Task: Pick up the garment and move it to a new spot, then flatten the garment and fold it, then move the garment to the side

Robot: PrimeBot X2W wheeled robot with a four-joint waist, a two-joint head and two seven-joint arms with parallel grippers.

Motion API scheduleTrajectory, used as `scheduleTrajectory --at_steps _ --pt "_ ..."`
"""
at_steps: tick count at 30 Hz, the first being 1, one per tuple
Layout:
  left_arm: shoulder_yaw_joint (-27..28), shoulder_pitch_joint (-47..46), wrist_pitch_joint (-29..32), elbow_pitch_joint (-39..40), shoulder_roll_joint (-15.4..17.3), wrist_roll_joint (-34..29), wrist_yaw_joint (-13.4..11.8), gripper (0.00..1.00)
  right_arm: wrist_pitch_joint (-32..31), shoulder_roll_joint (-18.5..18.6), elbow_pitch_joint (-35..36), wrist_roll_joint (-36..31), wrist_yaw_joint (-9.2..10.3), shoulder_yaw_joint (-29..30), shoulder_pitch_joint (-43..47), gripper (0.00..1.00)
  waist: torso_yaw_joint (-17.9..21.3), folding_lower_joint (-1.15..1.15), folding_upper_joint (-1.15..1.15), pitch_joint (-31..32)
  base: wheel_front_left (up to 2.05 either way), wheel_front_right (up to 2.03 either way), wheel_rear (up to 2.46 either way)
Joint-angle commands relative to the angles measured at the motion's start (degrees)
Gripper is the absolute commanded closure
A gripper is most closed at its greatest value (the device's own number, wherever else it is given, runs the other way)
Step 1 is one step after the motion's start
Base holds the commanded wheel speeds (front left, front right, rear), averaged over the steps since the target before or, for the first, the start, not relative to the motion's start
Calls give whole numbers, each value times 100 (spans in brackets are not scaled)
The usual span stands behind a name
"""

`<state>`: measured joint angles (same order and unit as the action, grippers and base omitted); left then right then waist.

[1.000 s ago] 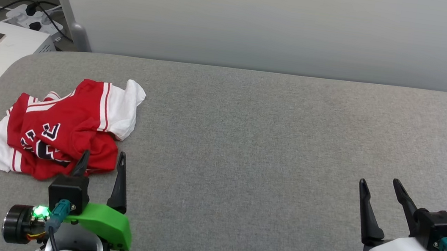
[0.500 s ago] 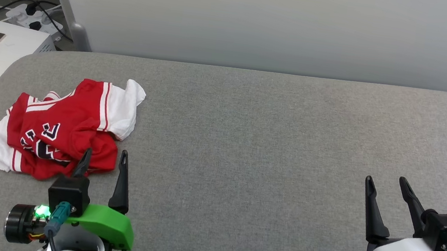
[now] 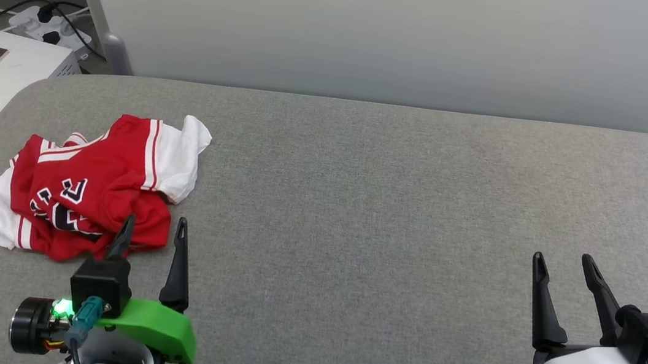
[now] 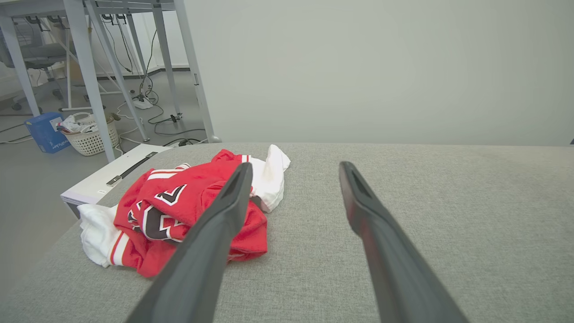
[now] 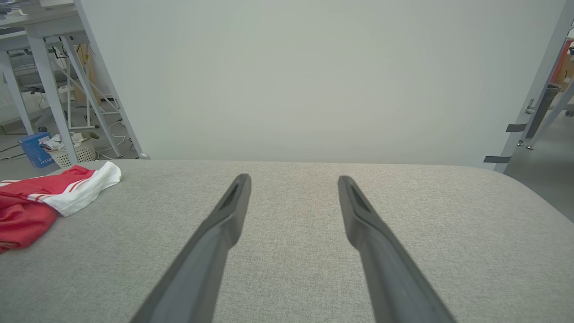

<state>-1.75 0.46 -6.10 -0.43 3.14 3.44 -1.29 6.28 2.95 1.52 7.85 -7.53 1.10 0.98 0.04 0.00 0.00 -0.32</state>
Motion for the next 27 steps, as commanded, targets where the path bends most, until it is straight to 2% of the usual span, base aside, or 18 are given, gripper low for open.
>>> scheduleTrajectory --at_steps 1,27 --pt "-16 -45 -63 -13 -12 71 -40 0 57 -3 28 47 2 7 8 0 -3 0 0 -2 0 0 0" --pt "-81 -46 -373 -84 -17 160 -118 0 363 -5 -49 195 3 31 78 0 -3 0 0 -45 0 0 0"
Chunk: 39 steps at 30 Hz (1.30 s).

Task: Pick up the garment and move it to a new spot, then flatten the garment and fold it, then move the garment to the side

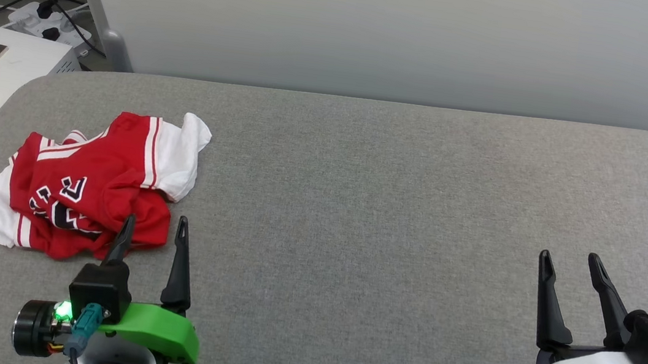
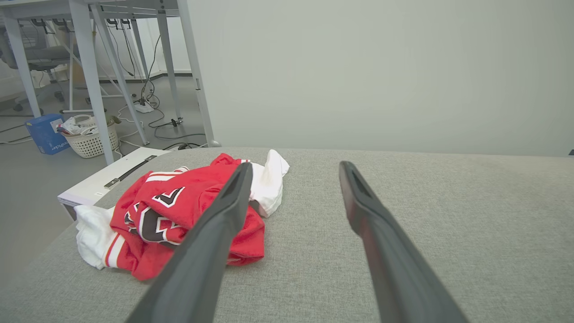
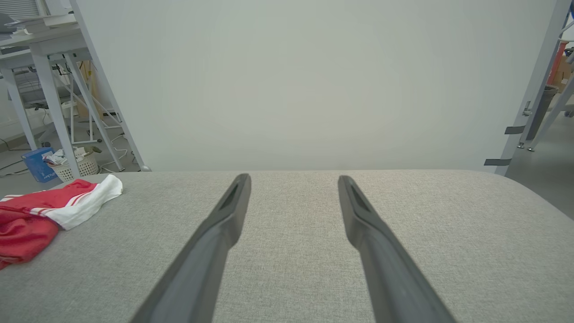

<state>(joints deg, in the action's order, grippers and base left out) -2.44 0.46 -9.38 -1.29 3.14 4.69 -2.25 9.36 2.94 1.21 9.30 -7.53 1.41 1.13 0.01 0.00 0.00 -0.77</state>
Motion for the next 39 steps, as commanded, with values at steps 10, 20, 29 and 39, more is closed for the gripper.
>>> scheduleTrajectory --at_steps 10,20,29,39 --pt "-62 -61 -164 -39 -19 81 -44 0 172 -4 -68 154 3 -43 103 0 -4 0 0 -29 0 0 0" --pt "-108 -75 -283 -120 -21 119 -64 0 289 -5 -121 241 3 -59 147 0 -29 0 0 -48 0 0 0" --pt "-147 -93 -388 -178 -23 148 -99 0 393 -5 -146 318 4 -68 154 0 -59 0 0 -84 0 0 0" --pt "-200 -163 -509 -240 -25 169 -148 0 512 -6 -143 271 4 -92 162 0 -267 0 0 -144 0 0 0"
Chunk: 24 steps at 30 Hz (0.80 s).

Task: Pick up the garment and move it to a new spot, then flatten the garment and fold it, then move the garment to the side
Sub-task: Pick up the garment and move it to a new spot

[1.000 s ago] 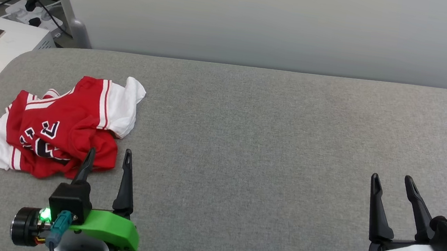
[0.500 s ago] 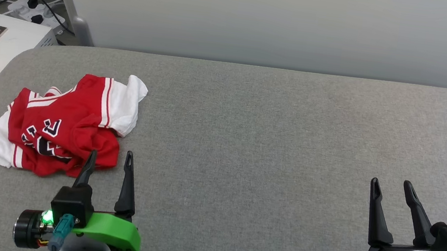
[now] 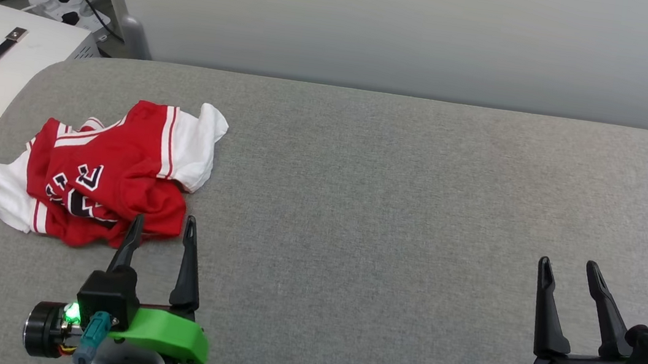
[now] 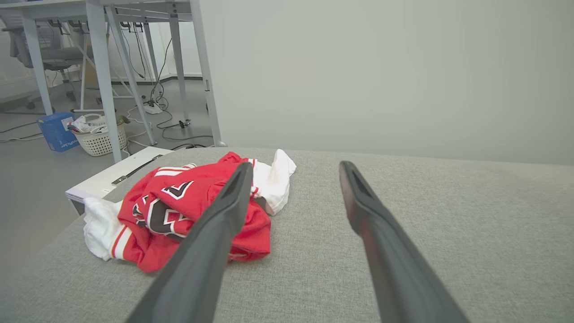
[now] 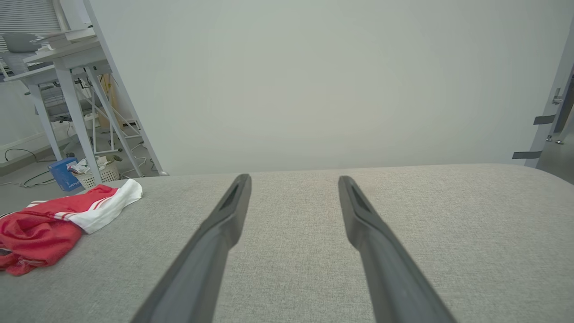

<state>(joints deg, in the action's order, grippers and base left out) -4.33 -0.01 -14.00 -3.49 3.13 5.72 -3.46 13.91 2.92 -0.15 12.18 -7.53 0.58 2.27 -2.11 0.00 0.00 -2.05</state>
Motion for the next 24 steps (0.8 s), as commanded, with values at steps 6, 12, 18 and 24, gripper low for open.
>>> scheduleTrajectory --at_steps 6,12,18,24 --pt "-3 -165 -100 -51 -25 84 -54 0 108 -4 31 -136 4 -94 36 0 -334 0 0 -75 0 0 0" --pt "33 -197 -100 -70 -25 112 -75 0 108 -4 29 -229 4 -126 30 0 -712 0 0 -112 0 0 0" --pt "99 -202 -100 -90 -25 150 -96 0 108 -4 25 -294 4 -171 13 0 -1143 0 0 -153 0 0 0" --pt "160 -211 -100 -108 -25 213 -110 0 108 -4 39 -350 4 -230 12 0 -1581 0 0 -182 0 0 0"
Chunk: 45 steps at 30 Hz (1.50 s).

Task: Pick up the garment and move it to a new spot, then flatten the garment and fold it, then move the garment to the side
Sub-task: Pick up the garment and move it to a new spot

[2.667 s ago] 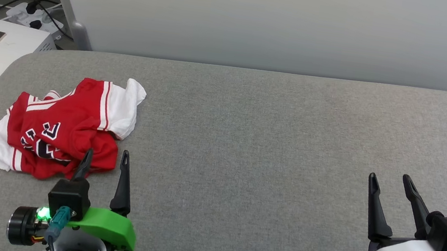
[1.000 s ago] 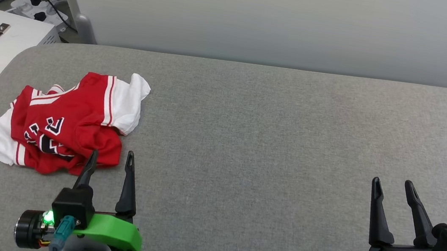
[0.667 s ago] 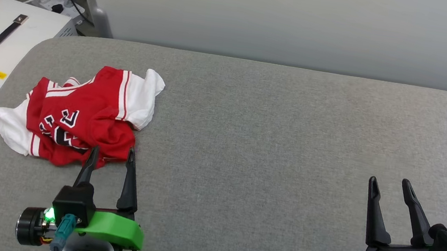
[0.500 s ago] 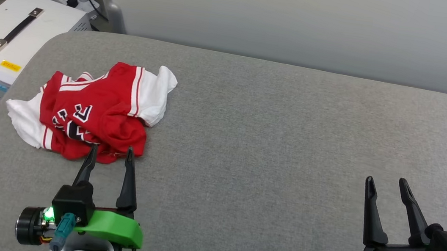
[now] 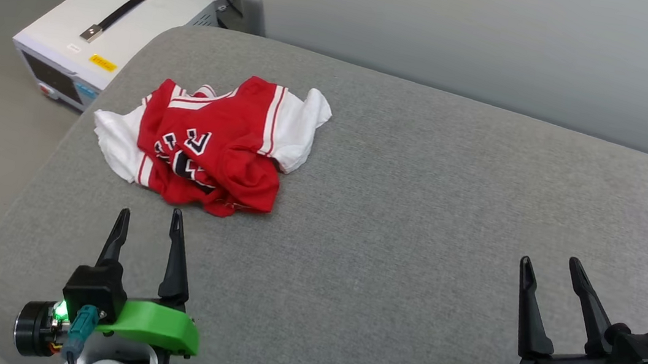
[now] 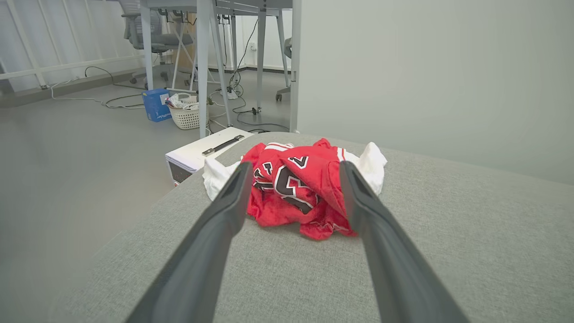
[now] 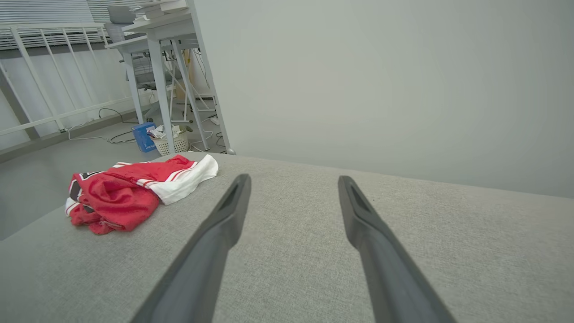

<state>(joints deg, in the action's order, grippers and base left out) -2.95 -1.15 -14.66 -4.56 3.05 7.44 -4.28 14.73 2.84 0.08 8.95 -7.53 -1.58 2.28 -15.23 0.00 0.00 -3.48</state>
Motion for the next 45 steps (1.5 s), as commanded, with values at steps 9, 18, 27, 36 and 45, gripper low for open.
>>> scheduleTrajectory --at_steps 9,18,27,36,45 --pt "138 -45 -34 -21 -17 160 -33 0 27 4 57 -116 4 -140 -30 0 -731 0 0 -48 0 0 0" --pt "170 -44 -34 -76 -17 254 -15 0 27 4 58 -160 4 -181 -26 0 -939 0 0 -65 0 0 0" --pt "432 -480 -34 -177 -17 260 344 0 27 4 73 -224 4 -233 -137 0 -825 0 0 -248 0 0 0" --pt "1110 -2596 -34 -576 623 255 1112 0 27 4 266 -418 4 -274 -558 0 -359 0 0 -918 0 0 0" --pt "243 -4382 72 -1659 1666 904 1174 0 27 4 445 -471 4 -311 -960 0 81 0 0 -1488 0 0 0"
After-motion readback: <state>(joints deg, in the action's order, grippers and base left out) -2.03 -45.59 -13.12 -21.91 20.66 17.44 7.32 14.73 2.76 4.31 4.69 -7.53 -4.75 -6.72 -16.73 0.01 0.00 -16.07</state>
